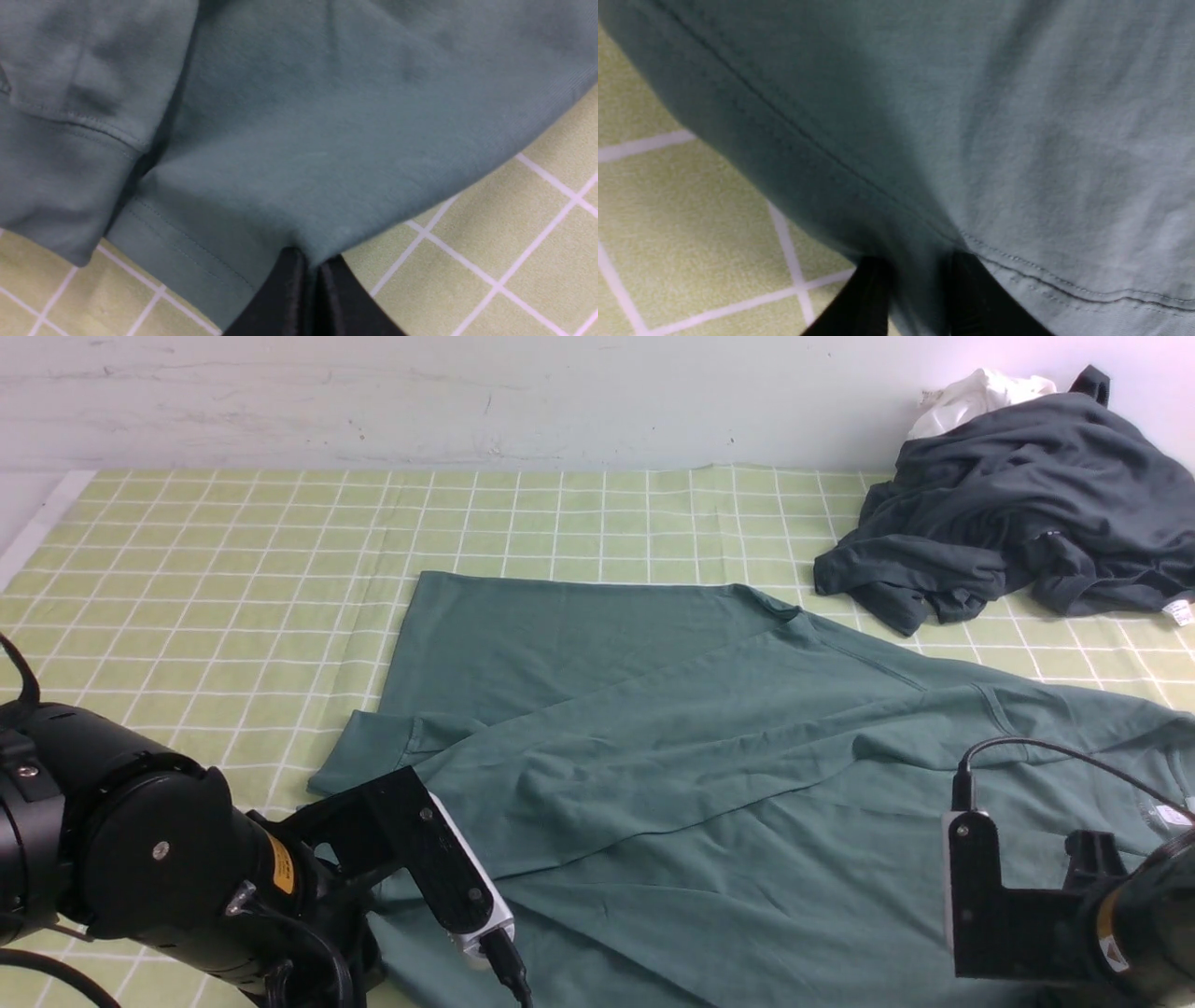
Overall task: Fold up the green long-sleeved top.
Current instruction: Use both arms simultaneously to clamp the lower edge of the clothing fabric, then use both arms to drag the lower edge of the fabric forward and fold it over the upper edge
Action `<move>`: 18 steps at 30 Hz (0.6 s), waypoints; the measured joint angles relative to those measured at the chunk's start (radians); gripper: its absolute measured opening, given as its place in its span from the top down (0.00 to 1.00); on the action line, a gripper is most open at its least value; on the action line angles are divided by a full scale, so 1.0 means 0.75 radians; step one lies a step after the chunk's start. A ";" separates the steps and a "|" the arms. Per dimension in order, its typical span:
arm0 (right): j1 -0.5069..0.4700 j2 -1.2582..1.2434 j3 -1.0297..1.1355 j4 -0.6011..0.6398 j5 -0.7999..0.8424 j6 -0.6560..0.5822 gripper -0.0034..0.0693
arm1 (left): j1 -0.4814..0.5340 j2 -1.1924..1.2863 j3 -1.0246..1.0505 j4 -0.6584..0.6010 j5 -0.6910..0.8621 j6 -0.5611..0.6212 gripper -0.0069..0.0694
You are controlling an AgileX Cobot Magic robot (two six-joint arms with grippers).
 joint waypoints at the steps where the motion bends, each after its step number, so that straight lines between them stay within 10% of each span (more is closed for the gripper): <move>1: 0.000 0.000 -0.017 0.023 0.019 0.003 0.81 | 0.000 0.000 -0.004 -0.001 0.007 -0.033 0.91; 5: 0.000 -0.022 -0.109 0.087 0.125 0.075 0.95 | 0.000 0.000 -0.058 0.001 0.075 -0.136 0.91; 18: -0.040 -0.046 -0.439 0.087 0.233 0.168 0.95 | 0.189 0.073 -0.470 0.116 0.145 -0.455 0.91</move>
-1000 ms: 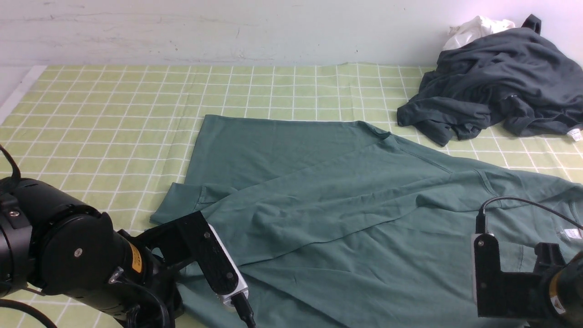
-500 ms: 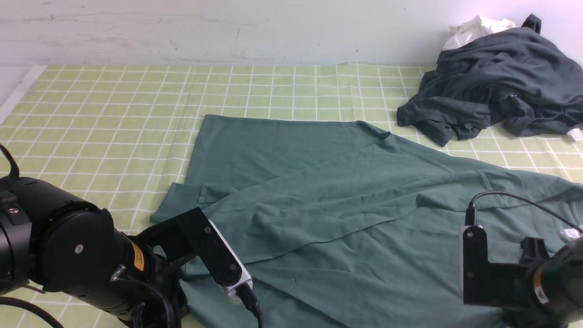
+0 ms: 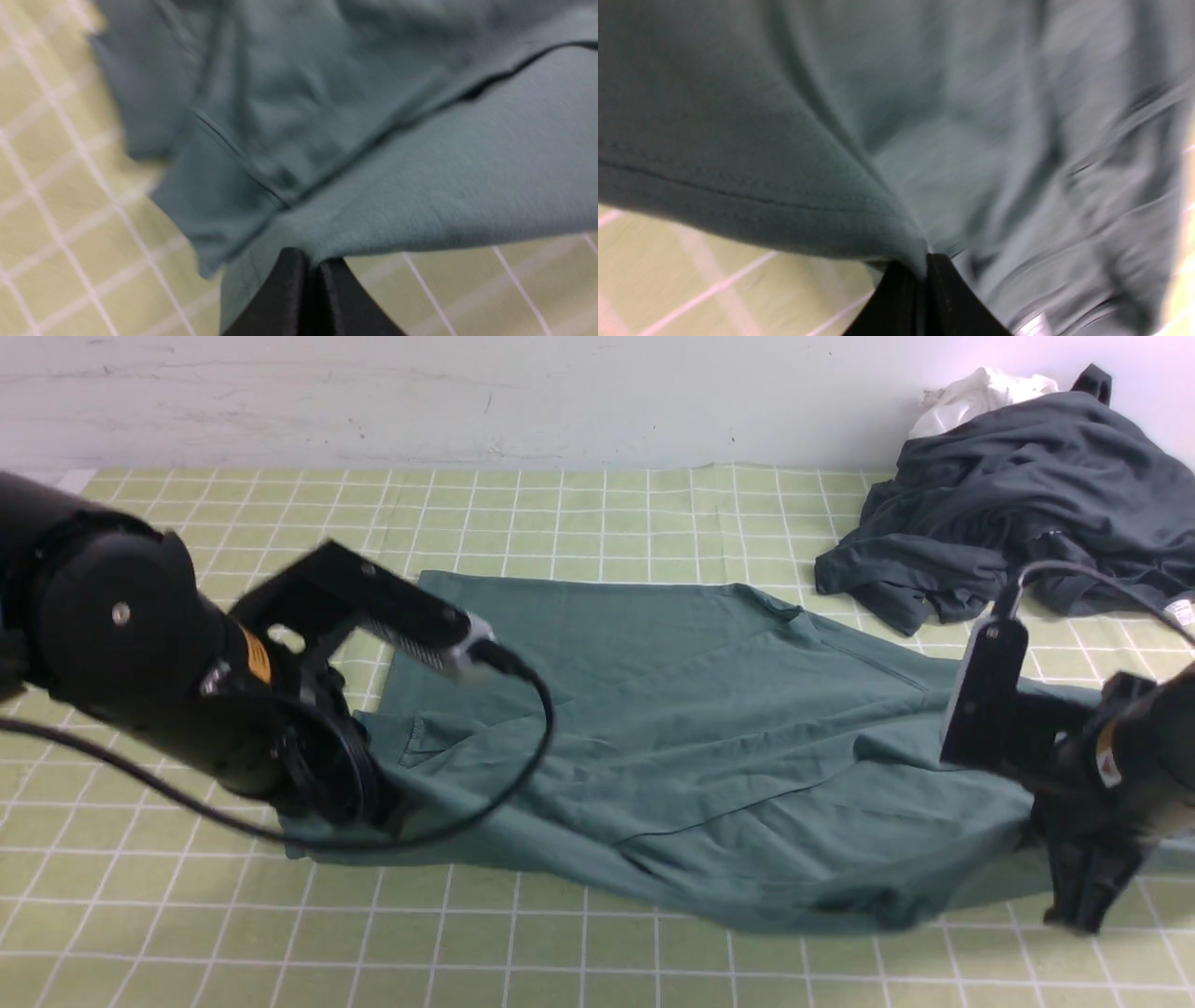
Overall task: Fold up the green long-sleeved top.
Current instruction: Use both arms to drag the lower edge of the fabric forward and fold it over the upper edge
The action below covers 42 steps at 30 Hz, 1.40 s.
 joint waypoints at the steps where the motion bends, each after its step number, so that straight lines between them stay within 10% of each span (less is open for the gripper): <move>1: -0.013 0.000 -0.009 -0.002 -0.041 0.002 0.95 | 0.024 0.022 -0.025 0.000 -0.018 0.000 0.91; 9: -0.206 0.193 -0.184 -0.023 -0.475 0.057 0.95 | 0.213 0.434 -0.445 -0.004 -0.176 -0.014 0.91; 24: -0.281 0.828 -0.809 -0.038 -0.494 0.120 0.95 | 0.222 1.144 -1.172 0.132 -0.269 -0.022 0.88; 35: -0.282 0.996 -1.167 -0.130 -0.349 0.688 0.69 | 0.236 1.289 -1.347 0.277 -0.330 -0.247 0.45; 42: -0.261 0.946 -1.337 0.020 -0.004 0.887 0.69 | 0.248 1.265 -1.455 0.187 0.049 -0.319 0.56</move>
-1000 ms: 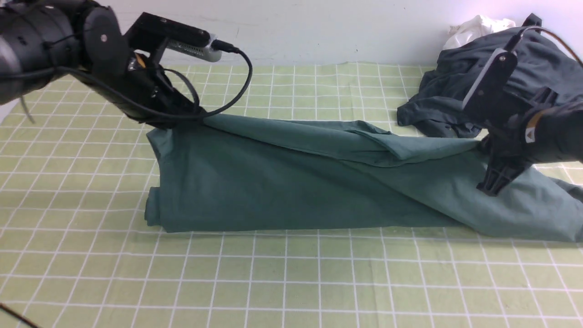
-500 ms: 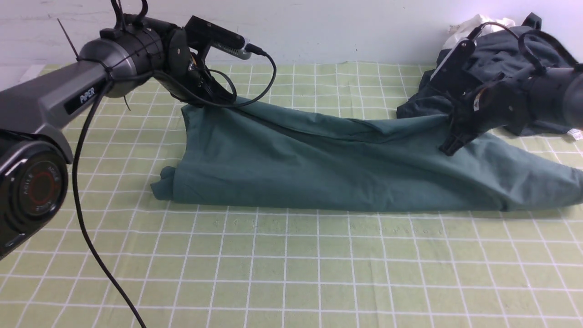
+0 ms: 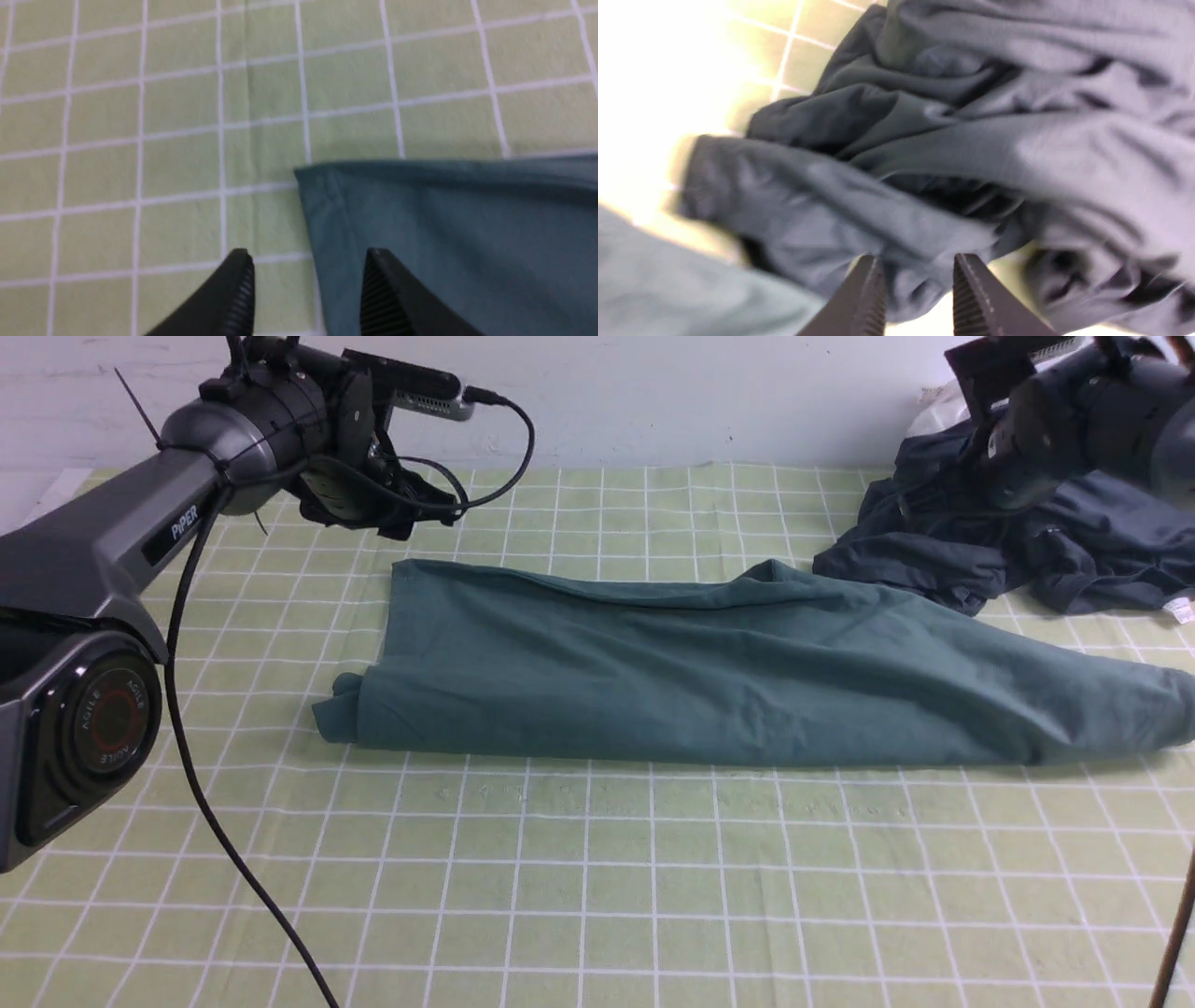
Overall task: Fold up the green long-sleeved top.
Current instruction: Use both arms to drag the lower edge of the fabric forward and fold it over the upper edge, then use the right arm to clamp the right edge of the fabric
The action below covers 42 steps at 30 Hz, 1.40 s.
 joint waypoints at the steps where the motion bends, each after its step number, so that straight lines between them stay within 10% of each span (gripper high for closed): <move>1: 0.009 0.000 -0.004 0.070 0.021 -0.061 0.73 | -0.001 -0.004 -0.002 -0.052 0.045 0.036 0.61; 6: 0.071 0.077 -0.006 0.645 0.021 -0.540 0.94 | -0.031 0.014 0.003 -0.425 0.245 0.344 0.87; 13: 0.118 0.315 -0.008 1.085 -0.235 -0.971 0.97 | -0.062 0.066 0.004 -0.584 0.352 0.427 0.91; 20: 0.059 0.312 -0.050 1.088 -0.386 -0.779 0.86 | -0.063 0.066 0.004 -0.509 0.462 0.468 0.91; 34: -0.182 -0.326 -0.053 0.679 0.448 -0.450 0.63 | -0.052 -0.288 0.265 -0.672 0.472 0.616 0.91; 42: -0.297 -0.796 0.706 0.682 0.083 -0.453 0.65 | -0.038 -0.937 0.879 -0.702 0.361 0.741 0.91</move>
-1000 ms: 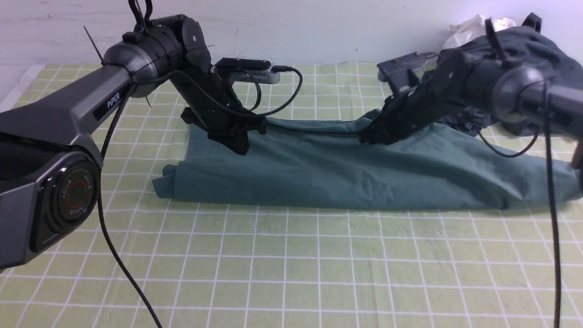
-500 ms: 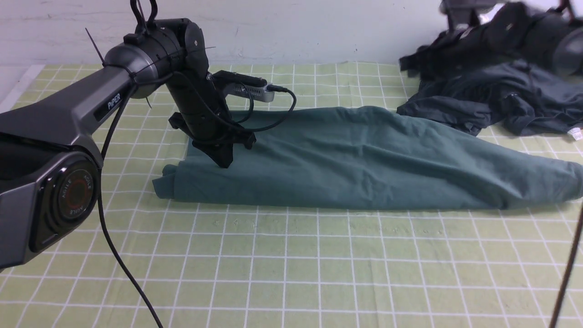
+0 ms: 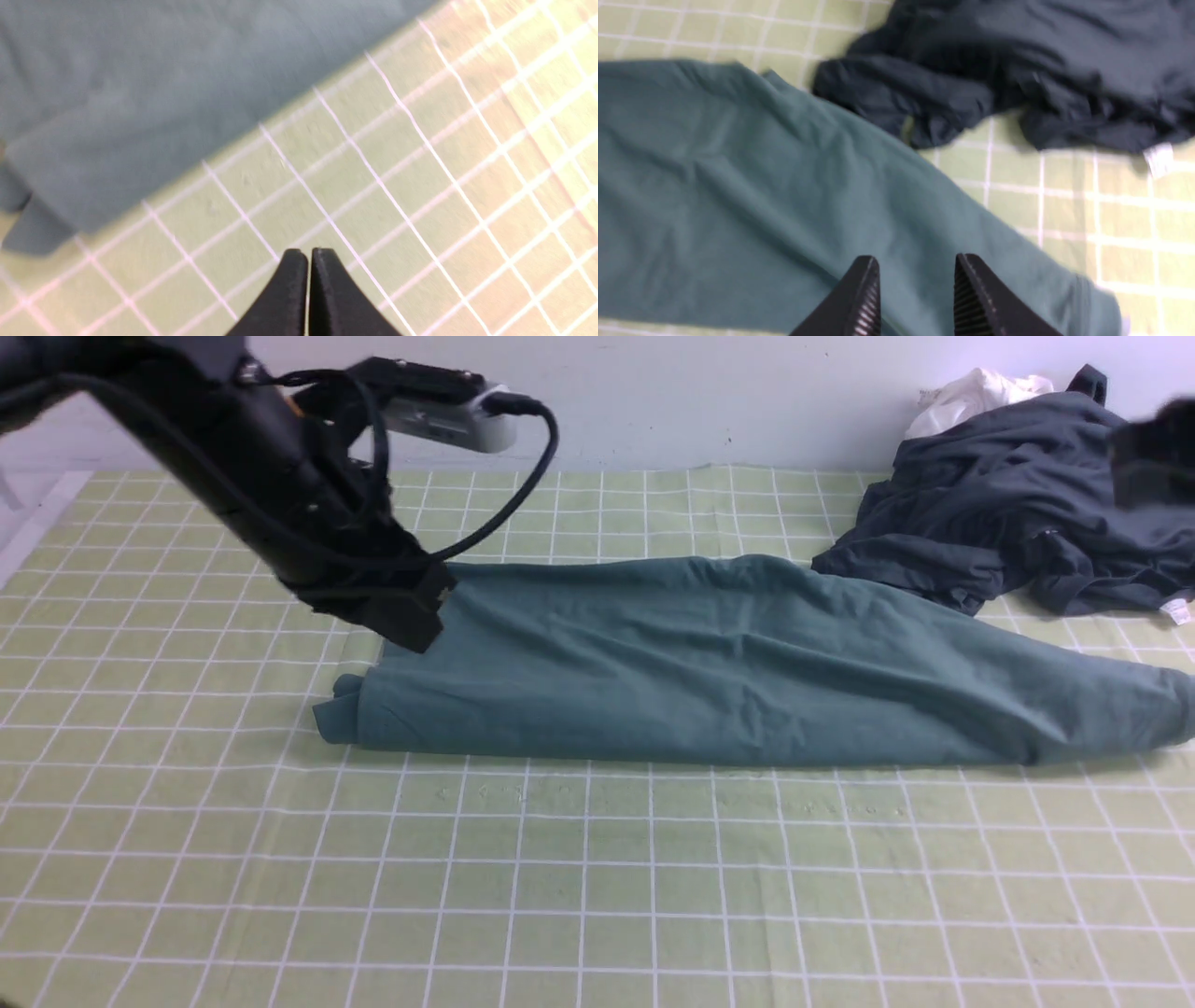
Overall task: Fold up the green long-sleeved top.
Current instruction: Use the right arm to clamp the right edge of the fabric
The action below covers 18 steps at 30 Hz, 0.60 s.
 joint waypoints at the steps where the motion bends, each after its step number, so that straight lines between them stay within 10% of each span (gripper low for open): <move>1: -0.027 -0.023 0.141 0.010 -0.102 0.000 0.65 | 0.004 -0.122 0.092 -0.001 -0.076 -0.008 0.91; 6: -0.065 0.124 0.453 0.105 -0.366 -0.002 0.65 | 0.014 -0.518 0.400 0.019 -0.303 -0.005 0.91; 18: -0.098 0.535 0.142 0.117 -0.281 0.039 0.65 | 0.014 -1.176 0.874 0.251 -0.563 -0.109 0.91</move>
